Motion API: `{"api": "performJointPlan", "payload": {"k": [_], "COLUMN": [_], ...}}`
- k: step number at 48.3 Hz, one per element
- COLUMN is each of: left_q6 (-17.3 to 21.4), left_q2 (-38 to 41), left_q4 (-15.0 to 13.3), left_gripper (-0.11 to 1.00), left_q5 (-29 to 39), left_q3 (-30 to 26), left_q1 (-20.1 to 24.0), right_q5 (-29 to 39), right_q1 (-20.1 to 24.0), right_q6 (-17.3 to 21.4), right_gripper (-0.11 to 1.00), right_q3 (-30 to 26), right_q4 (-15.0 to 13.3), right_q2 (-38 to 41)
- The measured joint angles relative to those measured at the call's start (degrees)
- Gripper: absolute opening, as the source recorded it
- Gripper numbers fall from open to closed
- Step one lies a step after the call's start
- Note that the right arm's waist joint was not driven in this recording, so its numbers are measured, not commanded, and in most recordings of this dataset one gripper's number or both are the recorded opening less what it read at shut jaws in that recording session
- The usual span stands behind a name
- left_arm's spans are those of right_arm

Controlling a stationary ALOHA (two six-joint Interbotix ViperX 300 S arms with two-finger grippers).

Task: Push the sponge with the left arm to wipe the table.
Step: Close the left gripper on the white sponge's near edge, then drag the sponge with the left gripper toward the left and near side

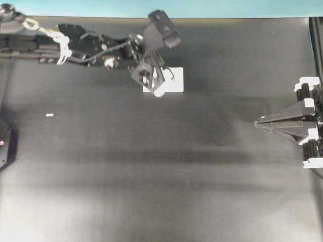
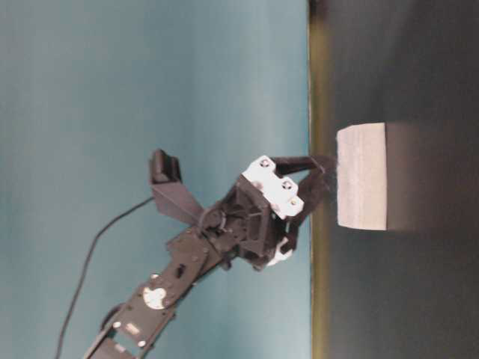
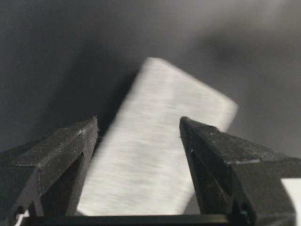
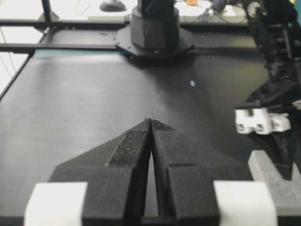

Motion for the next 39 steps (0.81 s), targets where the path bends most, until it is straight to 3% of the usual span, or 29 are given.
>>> {"api": "performJointPlan", "payload": {"k": [19, 29, 35, 39], "left_q6": [-1.23, -1.93, -2.11, -2.37], "left_q2": [2.11, 1.85, 1.05, 0.26], "left_q4": [0.00, 0.00, 0.00, 0.00], "left_gripper": [0.64, 0.38, 0.34, 0.24], "left_q5": [-1.67, -1.85, -1.85, -1.76], "left_q3": [0.26, 1.58, 2.64, 3.52], "left_q1": [-0.62, -1.23, -1.23, -1.32], "right_q5": [-0.09, -0.09, -0.18, -0.18], "right_q1": [0.00, 0.00, 0.00, 0.00], "right_q6": [0.00, 0.00, 0.00, 0.00], "right_gripper": [0.00, 0.00, 0.00, 0.00], "right_q3": [0.26, 0.26, 0.26, 0.26], "right_q4": [0.00, 0.00, 0.00, 0.00], "right_q2": [0.00, 0.00, 0.00, 0.00]}}
